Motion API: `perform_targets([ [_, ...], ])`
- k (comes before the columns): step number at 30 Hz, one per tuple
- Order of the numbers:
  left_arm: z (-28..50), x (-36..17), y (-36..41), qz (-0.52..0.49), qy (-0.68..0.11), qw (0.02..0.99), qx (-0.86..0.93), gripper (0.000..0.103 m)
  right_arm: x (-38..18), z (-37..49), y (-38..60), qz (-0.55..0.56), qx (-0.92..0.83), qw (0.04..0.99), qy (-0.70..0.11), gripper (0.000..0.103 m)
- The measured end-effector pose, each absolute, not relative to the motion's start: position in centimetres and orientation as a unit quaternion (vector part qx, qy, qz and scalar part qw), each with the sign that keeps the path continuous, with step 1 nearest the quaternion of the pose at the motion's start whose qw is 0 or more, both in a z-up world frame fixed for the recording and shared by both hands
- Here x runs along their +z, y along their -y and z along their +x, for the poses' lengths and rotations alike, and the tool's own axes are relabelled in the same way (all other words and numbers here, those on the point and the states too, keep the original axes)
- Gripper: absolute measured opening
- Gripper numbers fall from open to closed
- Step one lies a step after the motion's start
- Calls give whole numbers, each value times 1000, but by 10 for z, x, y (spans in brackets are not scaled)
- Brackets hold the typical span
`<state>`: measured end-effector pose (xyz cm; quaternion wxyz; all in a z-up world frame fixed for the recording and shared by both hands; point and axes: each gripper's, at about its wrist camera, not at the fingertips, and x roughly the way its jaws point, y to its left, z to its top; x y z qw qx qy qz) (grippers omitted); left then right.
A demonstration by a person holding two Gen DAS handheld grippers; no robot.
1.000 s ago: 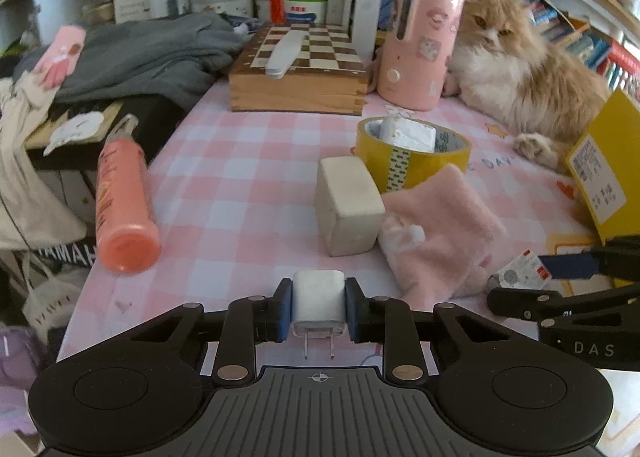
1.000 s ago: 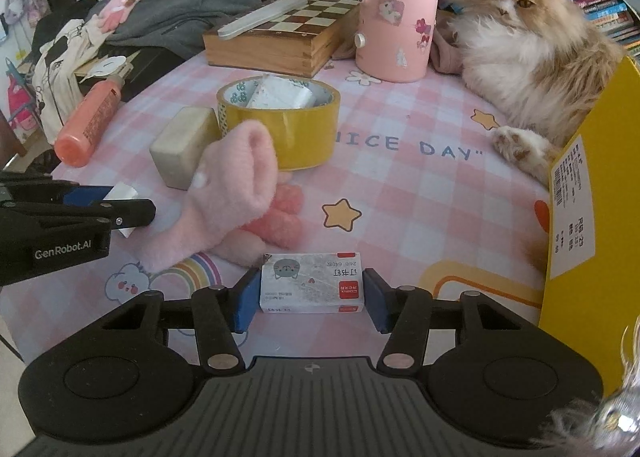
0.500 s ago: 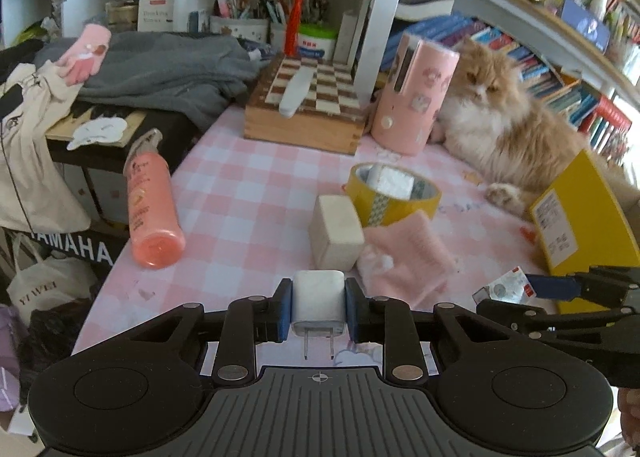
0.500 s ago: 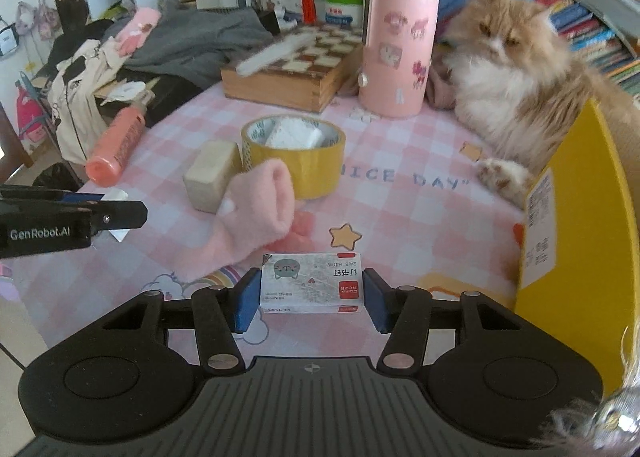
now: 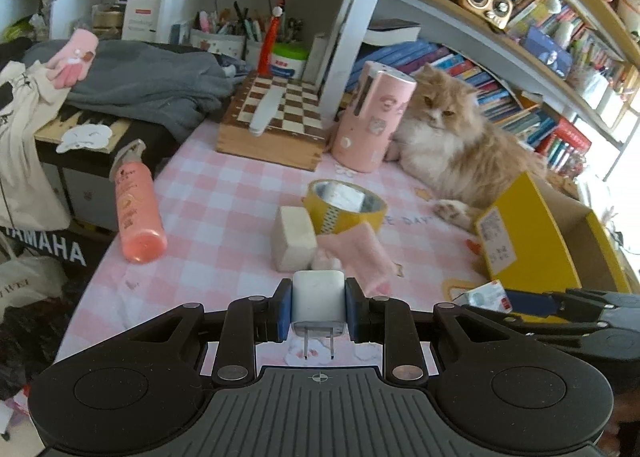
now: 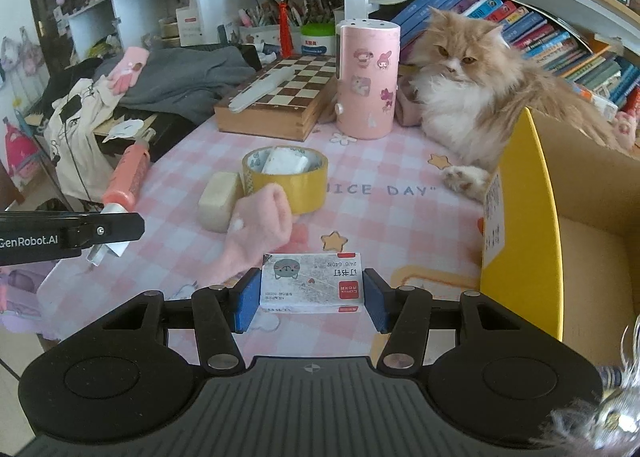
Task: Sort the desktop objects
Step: 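Lift the white charger and medicine box with both grippers toward the yellow box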
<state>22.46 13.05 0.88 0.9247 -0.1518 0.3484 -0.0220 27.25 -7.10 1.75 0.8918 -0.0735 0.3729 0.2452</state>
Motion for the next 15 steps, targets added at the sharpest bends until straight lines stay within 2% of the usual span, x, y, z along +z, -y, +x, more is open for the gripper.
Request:
perform_targets([
  [15, 190, 14, -131, -149, -352, 922, -69, 25, 20, 223, 79, -52, 208, 900, -381, 51],
])
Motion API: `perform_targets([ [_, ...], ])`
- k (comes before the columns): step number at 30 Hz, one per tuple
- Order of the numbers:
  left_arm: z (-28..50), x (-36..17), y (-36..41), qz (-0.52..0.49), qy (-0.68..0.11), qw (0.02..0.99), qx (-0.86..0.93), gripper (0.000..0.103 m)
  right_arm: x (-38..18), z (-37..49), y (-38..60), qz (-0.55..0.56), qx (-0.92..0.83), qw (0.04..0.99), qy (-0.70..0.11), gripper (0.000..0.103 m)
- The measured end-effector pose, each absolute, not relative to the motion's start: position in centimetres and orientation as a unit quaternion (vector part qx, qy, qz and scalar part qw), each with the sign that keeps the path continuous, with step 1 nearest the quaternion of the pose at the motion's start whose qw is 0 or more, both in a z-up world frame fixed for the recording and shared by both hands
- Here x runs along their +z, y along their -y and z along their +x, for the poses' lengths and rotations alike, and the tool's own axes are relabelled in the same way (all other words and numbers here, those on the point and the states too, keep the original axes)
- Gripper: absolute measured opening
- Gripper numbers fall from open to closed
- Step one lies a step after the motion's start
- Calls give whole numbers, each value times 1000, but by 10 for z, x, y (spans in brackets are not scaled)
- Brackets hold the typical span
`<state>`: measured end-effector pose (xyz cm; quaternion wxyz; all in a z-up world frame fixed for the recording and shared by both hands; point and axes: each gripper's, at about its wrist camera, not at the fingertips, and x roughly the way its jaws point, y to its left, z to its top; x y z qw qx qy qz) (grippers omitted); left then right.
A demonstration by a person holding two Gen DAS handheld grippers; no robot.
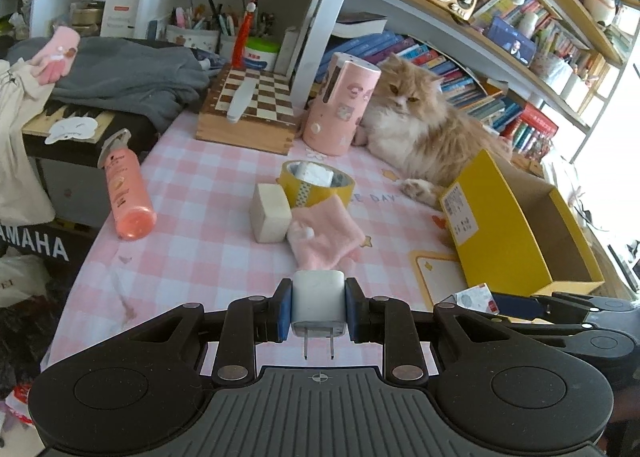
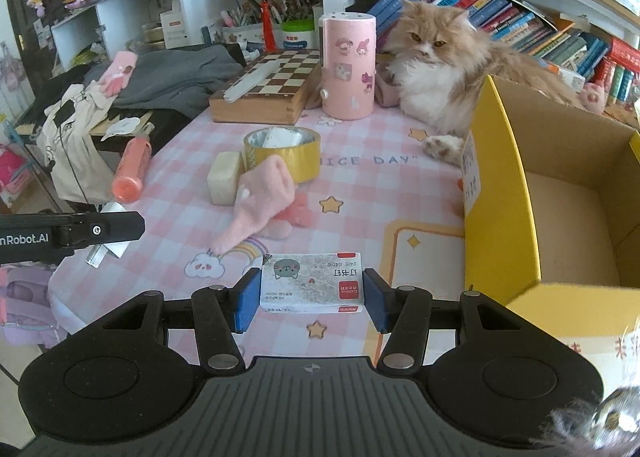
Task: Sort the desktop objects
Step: 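Lift the white charger and medicine box with both grippers toward the yellow box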
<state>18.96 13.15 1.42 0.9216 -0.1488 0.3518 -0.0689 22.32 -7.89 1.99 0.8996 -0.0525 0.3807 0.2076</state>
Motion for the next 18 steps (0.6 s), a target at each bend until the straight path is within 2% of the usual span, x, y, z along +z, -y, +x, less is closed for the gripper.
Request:
perform_targets([
  [18, 157, 17, -123, -134, -361, 914, -129, 25, 20, 173, 79, -29, 184, 903, -388, 51],
])
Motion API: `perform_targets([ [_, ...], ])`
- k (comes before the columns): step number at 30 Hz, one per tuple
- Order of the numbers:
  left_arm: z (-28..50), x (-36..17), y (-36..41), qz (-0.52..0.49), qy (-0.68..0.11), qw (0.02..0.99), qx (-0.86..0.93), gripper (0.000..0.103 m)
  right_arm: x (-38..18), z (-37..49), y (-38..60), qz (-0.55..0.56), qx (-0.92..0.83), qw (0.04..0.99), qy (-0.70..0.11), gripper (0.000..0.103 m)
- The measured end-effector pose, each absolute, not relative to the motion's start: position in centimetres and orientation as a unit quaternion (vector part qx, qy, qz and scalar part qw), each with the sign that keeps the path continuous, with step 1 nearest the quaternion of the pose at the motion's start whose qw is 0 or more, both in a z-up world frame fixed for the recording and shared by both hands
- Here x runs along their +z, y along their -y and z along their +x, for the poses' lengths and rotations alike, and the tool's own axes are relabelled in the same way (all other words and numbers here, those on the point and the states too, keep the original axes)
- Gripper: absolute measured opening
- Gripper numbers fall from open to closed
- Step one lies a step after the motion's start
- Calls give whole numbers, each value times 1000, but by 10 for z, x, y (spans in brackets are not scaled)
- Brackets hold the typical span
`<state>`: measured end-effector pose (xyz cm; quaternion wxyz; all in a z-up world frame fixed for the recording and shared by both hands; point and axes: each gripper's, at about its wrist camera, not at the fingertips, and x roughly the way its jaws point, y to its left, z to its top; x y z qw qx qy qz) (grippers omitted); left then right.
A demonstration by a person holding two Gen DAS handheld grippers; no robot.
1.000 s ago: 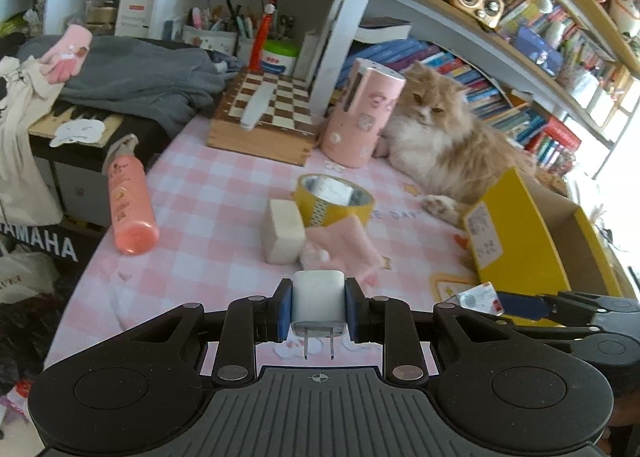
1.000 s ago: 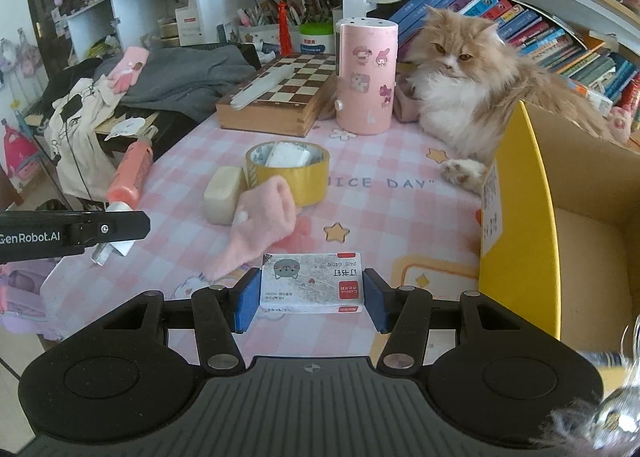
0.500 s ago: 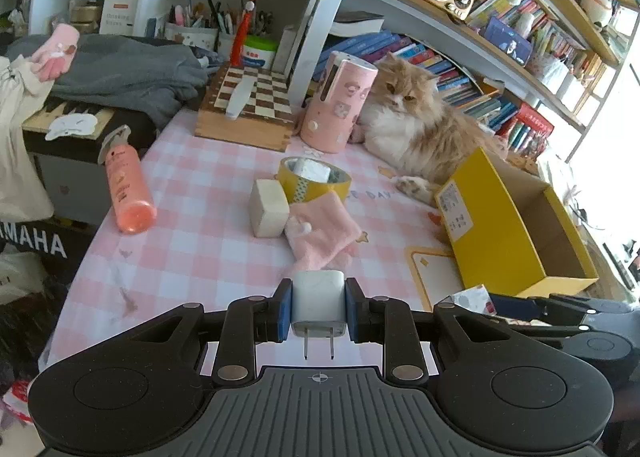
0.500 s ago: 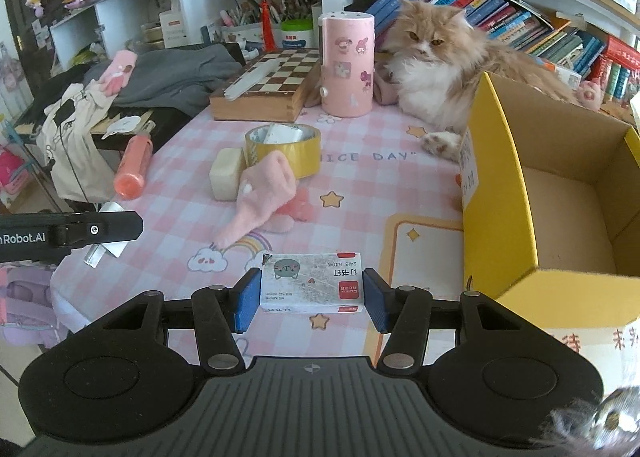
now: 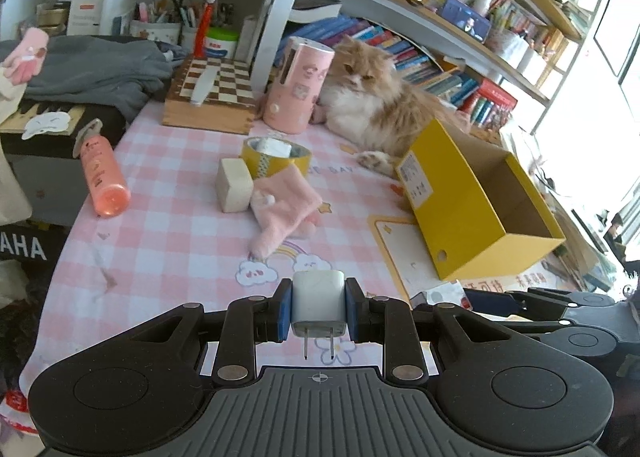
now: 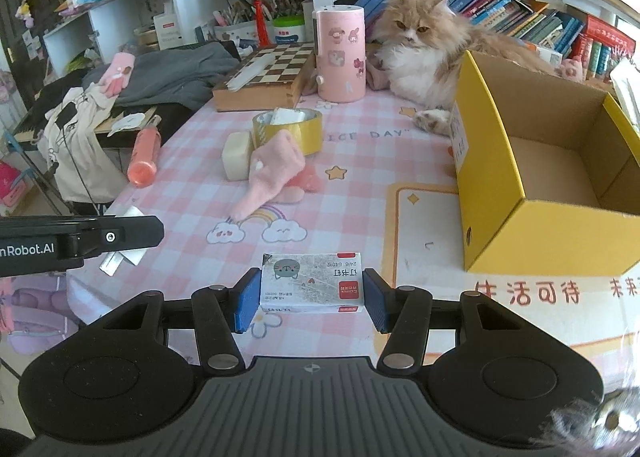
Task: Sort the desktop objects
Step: 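Lift the white charger and medicine box with both grippers toward the yellow box, then carry the charger and medicine box with both grippers over the yellow box opening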
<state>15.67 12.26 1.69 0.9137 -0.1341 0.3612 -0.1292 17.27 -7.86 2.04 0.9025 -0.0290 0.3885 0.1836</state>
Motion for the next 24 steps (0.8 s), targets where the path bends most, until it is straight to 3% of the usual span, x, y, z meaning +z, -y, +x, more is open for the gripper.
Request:
perform_targets([
  [24, 139, 11, -83, -99, -380, 890, -231, 25, 14, 119, 106, 2, 110, 907, -408, 51],
])
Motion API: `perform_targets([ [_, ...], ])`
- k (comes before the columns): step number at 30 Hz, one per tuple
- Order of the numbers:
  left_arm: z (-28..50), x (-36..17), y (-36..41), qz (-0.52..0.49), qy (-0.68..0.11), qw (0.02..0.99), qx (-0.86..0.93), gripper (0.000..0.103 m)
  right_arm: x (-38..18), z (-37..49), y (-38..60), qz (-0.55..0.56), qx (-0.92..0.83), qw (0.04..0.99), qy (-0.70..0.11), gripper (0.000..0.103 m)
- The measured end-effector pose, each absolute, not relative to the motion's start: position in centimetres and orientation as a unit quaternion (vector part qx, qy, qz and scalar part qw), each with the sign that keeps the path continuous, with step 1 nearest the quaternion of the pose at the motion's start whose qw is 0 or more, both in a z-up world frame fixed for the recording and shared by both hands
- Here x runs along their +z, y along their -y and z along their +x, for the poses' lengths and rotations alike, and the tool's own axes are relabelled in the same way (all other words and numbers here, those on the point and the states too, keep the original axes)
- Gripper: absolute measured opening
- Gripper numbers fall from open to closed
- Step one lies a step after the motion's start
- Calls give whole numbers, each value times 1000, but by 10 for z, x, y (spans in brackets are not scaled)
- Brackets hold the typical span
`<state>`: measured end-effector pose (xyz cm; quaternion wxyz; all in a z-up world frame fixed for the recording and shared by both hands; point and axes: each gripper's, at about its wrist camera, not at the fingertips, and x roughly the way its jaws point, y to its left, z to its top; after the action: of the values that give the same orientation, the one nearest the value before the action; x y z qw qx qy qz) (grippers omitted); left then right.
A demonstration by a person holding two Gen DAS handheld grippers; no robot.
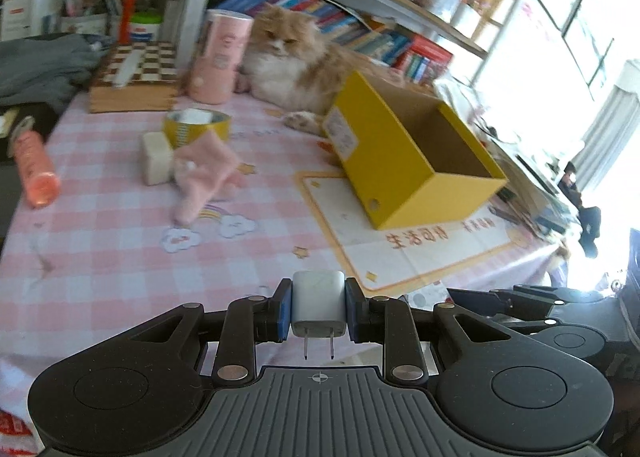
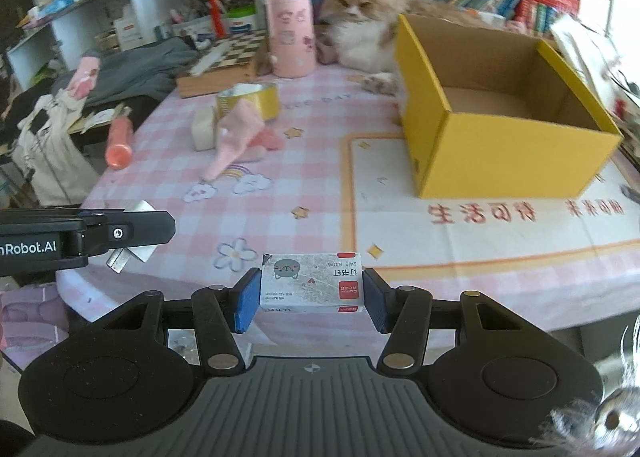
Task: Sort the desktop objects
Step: 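Carry the charger and medicine box with both grippers over the yellow box opening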
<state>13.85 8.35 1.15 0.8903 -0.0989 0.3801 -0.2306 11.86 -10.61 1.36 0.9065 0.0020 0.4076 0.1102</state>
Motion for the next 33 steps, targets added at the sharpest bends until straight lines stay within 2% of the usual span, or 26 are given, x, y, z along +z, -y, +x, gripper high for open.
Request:
perform_targets([
  [13, 141, 9, -41, -66, -386, 870, -301, 25, 13, 97, 139, 24, 45, 907, -417, 51],
  [33, 164, 2, 10, -73, -406, 857, -309, 25, 6, 106, 189, 37, 24, 903, -427, 51],
])
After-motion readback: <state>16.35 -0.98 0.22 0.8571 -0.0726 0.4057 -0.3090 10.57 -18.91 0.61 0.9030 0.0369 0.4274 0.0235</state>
